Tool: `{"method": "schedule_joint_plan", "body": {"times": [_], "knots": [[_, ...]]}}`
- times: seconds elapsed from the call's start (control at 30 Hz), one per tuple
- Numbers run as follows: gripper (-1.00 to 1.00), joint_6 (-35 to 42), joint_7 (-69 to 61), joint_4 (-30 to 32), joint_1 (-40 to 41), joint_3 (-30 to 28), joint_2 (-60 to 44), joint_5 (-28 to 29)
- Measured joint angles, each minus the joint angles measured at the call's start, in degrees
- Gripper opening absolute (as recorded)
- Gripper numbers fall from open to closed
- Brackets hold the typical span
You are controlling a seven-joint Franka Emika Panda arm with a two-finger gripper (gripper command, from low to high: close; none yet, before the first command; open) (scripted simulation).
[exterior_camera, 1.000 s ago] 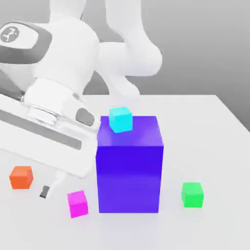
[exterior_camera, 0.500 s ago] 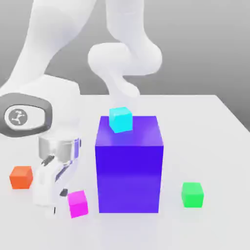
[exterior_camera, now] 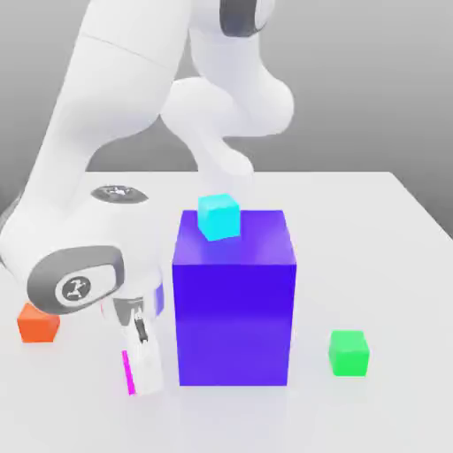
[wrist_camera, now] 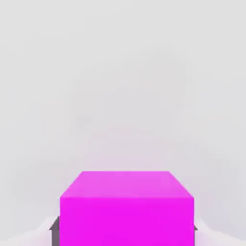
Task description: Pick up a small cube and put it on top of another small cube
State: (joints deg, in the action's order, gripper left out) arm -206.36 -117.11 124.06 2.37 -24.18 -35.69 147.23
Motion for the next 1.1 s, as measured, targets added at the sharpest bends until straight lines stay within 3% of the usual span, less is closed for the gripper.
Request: {"method": "schedule_joint_plan", "body": {"times": [0.23,0.53,0.7,0.8,0.9,1.1], "knots": [[-1.0,-6.1,5.5,1.1,-6.8,-6.7,6.9,4.9],[-1.0,2.3,24.2,-6.7,-4.5,-8.7,4.9,-15.3],[-1.0,9.1,27.5,-5.5,-8.7,-6.7,9.1,-19.3],[-1.0,12.3,30.1,-4.7,-13.9,-7.9,11.2,-20.6],[-1.0,14.3,33.0,-4.1,-22.3,-12.8,12.4,-22.4],[-1.0,12.9,42.7,-4.1,-46.0,-31.4,9.9,-24.9]]}}
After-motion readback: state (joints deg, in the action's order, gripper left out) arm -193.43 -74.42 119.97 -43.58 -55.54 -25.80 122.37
